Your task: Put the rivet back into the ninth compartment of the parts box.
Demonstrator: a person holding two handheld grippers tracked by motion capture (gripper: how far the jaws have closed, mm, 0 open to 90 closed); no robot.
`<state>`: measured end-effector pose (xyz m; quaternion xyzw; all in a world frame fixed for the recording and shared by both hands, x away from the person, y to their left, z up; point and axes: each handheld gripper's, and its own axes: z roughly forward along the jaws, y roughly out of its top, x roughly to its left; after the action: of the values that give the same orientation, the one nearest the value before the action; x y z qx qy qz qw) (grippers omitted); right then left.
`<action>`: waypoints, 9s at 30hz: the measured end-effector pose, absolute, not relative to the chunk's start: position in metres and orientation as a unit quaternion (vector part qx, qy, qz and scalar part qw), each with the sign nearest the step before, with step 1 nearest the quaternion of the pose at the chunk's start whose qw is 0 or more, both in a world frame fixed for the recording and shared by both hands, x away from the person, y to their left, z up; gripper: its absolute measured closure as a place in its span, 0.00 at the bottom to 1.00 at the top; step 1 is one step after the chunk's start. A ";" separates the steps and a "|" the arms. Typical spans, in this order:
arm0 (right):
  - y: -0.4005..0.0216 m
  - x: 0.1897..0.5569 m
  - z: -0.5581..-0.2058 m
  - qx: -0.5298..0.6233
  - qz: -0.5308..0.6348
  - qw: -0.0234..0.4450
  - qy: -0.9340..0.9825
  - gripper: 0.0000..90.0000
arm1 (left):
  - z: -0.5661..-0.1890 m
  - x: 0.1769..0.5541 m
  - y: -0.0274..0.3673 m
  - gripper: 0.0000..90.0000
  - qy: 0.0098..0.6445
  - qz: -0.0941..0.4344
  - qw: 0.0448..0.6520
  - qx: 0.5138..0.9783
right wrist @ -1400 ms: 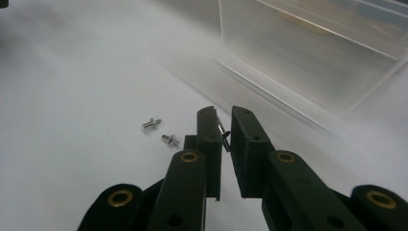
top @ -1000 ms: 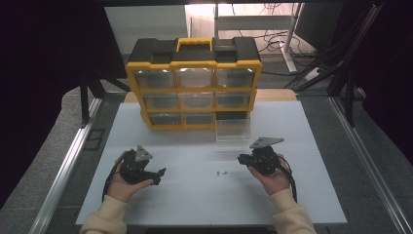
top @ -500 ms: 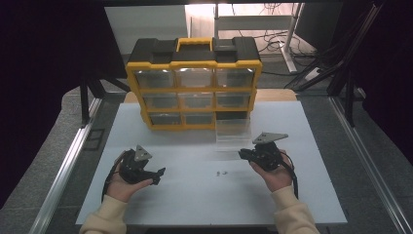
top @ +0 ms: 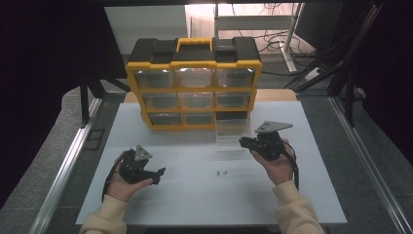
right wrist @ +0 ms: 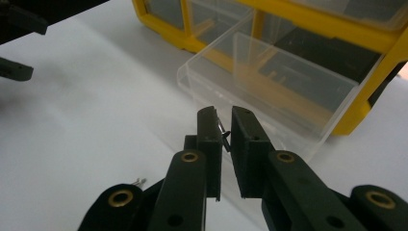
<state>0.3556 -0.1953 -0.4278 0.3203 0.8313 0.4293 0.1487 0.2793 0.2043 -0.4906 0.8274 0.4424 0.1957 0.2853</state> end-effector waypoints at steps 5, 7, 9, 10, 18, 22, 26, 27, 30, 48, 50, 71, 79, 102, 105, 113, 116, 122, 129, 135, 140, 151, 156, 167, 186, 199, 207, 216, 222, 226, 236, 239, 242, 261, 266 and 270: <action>-0.191 0.375 -0.415 0.324 0.435 0.157 0.825 0.92 | -0.490 0.279 0.205 0.12 0.443 0.198 0.285 0.827; -0.189 0.383 -0.415 0.325 0.433 0.160 0.825 0.92 | -0.490 0.280 0.205 0.12 0.444 0.198 0.285 0.826; -0.187 0.390 -0.417 0.328 0.434 0.163 0.823 0.92 | -0.490 0.280 0.205 0.12 0.445 0.198 0.285 0.825; -0.186 0.394 -0.418 0.328 0.434 0.163 0.823 0.92 | -0.490 0.280 0.205 0.12 0.445 0.198 0.286 0.825; -0.186 0.410 -0.428 0.347 0.416 0.169 0.823 0.91 | -0.490 0.280 0.205 0.12 0.447 0.198 0.285 0.824; -0.189 0.410 -0.427 0.349 0.428 0.178 0.815 0.68 | -0.491 0.280 0.205 0.12 0.448 0.197 0.284 0.824; -0.187 0.403 -0.420 0.355 0.430 0.220 0.800 0.35 | -0.491 0.280 0.205 0.12 0.448 0.197 0.284 0.825; -0.188 0.401 -0.419 0.354 0.435 0.219 0.799 0.35 | -0.491 0.280 0.205 0.12 0.448 0.196 0.285 0.825; -0.189 0.394 -0.418 0.351 0.443 0.213 0.797 0.34 | -0.490 0.279 0.204 0.12 0.447 0.196 0.286 0.825; -0.223 0.334 -0.427 0.323 0.433 0.210 0.815 0.34 | -0.487 0.280 0.201 0.12 0.441 0.198 0.288 0.827; -0.224 0.330 -0.430 0.318 0.432 0.208 0.818 0.34 | -0.487 0.280 0.200 0.12 0.438 0.198 0.288 0.828; -0.205 0.323 -0.449 0.282 0.422 0.176 0.843 0.36 | -0.491 0.282 0.203 0.12 0.444 0.190 0.289 0.826; -0.200 0.325 -0.457 0.278 0.417 0.155 0.852 0.37 | -0.492 0.283 0.203 0.12 0.447 0.188 0.290 0.825; -0.174 0.325 -0.473 0.246 0.374 0.131 0.885 0.37 | -0.491 0.282 0.197 0.12 0.438 0.188 0.292 0.829; -0.172 0.324 -0.471 0.246 0.371 0.133 0.885 0.37 | -0.492 0.282 0.194 0.12 0.435 0.188 0.290 0.832; -0.168 0.324 -0.473 0.238 0.370 0.129 0.889 0.38 | -0.491 0.282 0.196 0.12 0.436 0.189 0.293 0.830; -0.167 0.325 -0.475 0.238 0.368 0.125 0.890 0.38 | -0.491 0.282 0.196 0.12 0.437 0.189 0.292 0.830; -0.161 0.324 -0.476 0.233 0.362 0.121 0.895 0.37 | -0.492 0.282 0.196 0.12 0.437 0.188 0.291 0.830; -0.157 0.323 -0.478 0.230 0.355 0.119 0.898 0.36 | -0.489 0.281 0.196 0.12 0.436 0.192 0.294 0.829; -0.156 0.322 -0.477 0.234 0.354 0.121 0.897 0.36 | -0.489 0.280 0.196 0.12 0.435 0.193 0.295 0.829; -0.155 0.323 -0.478 0.235 0.348 0.123 0.899 0.36 | -0.489 0.280 0.195 0.12 0.433 0.193 0.294 0.830; -0.155 0.324 -0.479 0.239 0.349 0.119 0.898 0.36 | -0.488 0.277 0.190 0.10 0.412 0.197 0.299 0.838; -0.153 0.323 -0.479 0.235 0.346 0.118 0.900 0.36 | -0.487 0.277 0.191 0.11 0.414 0.199 0.298 0.837; -0.149 0.319 -0.477 0.234 0.346 0.116 0.901 0.35 | -0.485 0.277 0.191 0.11 0.414 0.202 0.298 0.836; -0.147 0.318 -0.479 0.242 0.336 0.117 0.903 0.34 | -0.485 0.277 0.192 0.11 0.415 0.202 0.298 0.836; -0.146 0.323 -0.488 0.251 0.316 0.118 0.907 0.34 | -0.485 0.277 0.193 0.11 0.417 0.203 0.299 0.834; -0.147 0.325 -0.489 0.254 0.316 0.118 0.906 0.34 | -0.485 0.277 0.194 0.11 0.419 0.203 0.299 0.833; -0.148 0.326 -0.488 0.253 0.319 0.123 0.905 0.38 | -0.485 0.277 0.195 0.11 0.420 0.203 0.299 0.832; -0.146 0.329 -0.493 0.252 0.309 0.118 0.909 0.39 | -0.485 0.277 0.196 0.11 0.421 0.203 0.300 0.831; -0.143 0.332 -0.497 0.250 0.304 0.116 0.912 0.40 | -0.485 0.277 0.195 0.11 0.421 0.202 0.299 0.832; -0.135 0.339 -0.512 0.237 0.278 0.111 0.924 0.47 | -0.485 0.278 0.196 0.11 0.422 0.202 0.299 0.832; -0.133 0.339 -0.514 0.233 0.273 0.110 0.927 0.50 | -0.485 0.278 0.196 0.11 0.422 0.202 0.299 0.832; -0.132 0.339 -0.515 0.230 0.272 0.105 0.929 0.54 | -0.485 0.278 0.197 0.11 0.423 0.202 0.299 0.831; -0.132 0.342 -0.515 0.219 0.281 0.070 0.932 0.90 | -0.486 0.278 0.196 0.11 0.423 0.203 0.297 0.832; -0.131 0.342 -0.515 0.219 0.281 0.068 0.932 0.91 | -0.486 0.278 0.195 0.11 0.422 0.203 0.297 0.832; -0.132 0.342 -0.514 0.221 0.281 0.066 0.932 0.92 | -0.485 0.277 0.197 0.11 0.423 0.203 0.299 0.831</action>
<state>0.3421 -0.1325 -0.5144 0.2206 0.9318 0.2806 0.0661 0.2774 0.1965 -0.4852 0.8312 0.4229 0.2026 0.2987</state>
